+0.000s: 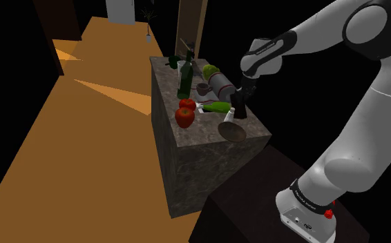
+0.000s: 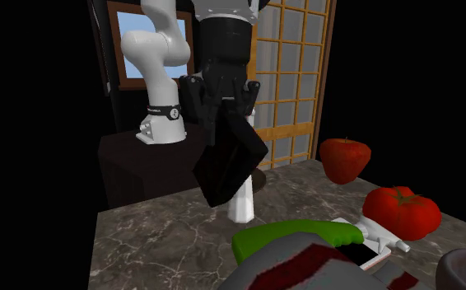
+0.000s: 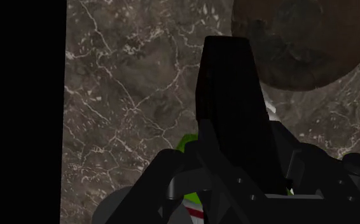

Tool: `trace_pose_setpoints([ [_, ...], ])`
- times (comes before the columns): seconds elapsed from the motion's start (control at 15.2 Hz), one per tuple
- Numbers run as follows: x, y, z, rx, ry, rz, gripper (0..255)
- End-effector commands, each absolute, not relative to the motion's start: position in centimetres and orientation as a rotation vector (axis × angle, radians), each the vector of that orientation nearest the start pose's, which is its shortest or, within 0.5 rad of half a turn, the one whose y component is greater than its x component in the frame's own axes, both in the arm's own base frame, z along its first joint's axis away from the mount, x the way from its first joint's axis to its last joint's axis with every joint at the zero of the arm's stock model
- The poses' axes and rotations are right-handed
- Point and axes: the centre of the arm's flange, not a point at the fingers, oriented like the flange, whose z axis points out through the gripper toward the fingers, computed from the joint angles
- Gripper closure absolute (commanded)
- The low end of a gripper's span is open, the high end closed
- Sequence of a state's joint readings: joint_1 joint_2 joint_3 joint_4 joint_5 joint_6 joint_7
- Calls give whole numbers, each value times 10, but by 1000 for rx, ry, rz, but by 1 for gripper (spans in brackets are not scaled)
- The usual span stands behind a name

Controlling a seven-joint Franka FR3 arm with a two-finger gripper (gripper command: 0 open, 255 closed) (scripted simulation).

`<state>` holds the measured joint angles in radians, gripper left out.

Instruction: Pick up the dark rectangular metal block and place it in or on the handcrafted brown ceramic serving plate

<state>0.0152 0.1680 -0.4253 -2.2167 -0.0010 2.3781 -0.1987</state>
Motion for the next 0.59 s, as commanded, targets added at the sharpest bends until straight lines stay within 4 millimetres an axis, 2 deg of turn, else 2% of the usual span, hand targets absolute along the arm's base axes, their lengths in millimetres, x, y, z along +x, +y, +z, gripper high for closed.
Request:
trace_pose_setpoints([
  [0.0, 486, -191, 311, -3194, 329, 20, 255],
  [0.4, 449, -120, 316, -3194, 329, 20, 255],
  [0.53, 449, -120, 306, -3194, 329, 20, 255],
])
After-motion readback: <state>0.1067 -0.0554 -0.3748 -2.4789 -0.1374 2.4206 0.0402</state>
